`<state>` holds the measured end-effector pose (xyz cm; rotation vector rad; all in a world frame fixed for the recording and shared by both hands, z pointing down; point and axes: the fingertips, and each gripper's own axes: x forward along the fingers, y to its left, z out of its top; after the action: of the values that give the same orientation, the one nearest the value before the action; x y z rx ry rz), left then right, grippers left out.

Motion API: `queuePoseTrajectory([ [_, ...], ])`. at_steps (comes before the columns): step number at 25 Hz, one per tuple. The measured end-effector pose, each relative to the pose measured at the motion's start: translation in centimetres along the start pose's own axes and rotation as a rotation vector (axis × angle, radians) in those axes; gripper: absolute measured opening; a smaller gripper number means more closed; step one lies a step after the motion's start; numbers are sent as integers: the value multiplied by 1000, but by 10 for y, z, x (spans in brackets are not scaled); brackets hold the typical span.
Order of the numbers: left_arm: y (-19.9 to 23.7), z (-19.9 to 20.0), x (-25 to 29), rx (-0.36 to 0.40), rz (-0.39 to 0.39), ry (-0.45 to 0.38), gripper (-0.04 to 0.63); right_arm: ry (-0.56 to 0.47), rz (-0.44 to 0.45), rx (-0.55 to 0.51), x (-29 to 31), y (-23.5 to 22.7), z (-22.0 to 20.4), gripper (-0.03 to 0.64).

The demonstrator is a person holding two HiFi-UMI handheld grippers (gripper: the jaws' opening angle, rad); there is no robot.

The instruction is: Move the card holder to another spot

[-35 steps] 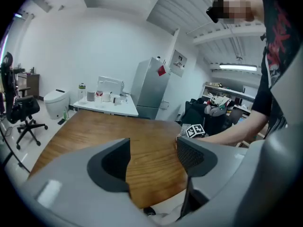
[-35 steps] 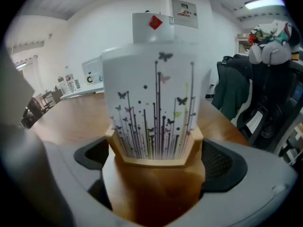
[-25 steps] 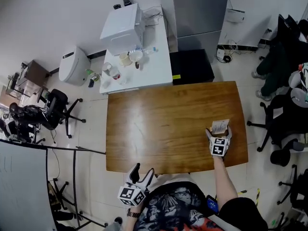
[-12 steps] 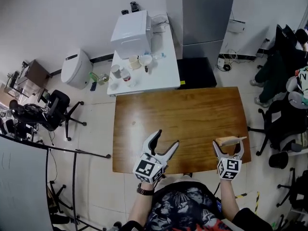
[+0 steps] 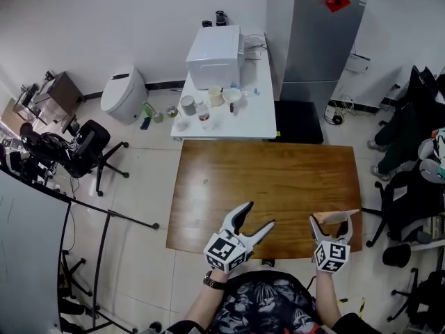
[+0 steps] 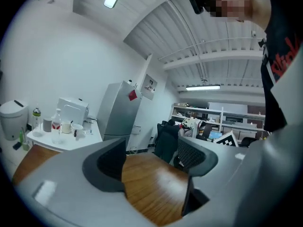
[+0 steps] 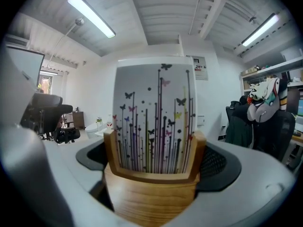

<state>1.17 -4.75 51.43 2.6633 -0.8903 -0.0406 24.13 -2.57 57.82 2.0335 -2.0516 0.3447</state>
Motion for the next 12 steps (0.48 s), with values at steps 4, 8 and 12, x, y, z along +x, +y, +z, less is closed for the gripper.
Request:
queuePoseTrajectory([
  [4, 12, -5, -15, -66, 38, -29, 324, 3, 23, -17, 1, 11, 2, 548],
  [8, 20, -17, -25, -38, 56, 14, 322, 6, 86, -37, 7, 34, 3, 548],
  [12, 27, -20, -50, -33, 112, -3, 321, 45, 171, -75, 15, 76, -5, 548],
])
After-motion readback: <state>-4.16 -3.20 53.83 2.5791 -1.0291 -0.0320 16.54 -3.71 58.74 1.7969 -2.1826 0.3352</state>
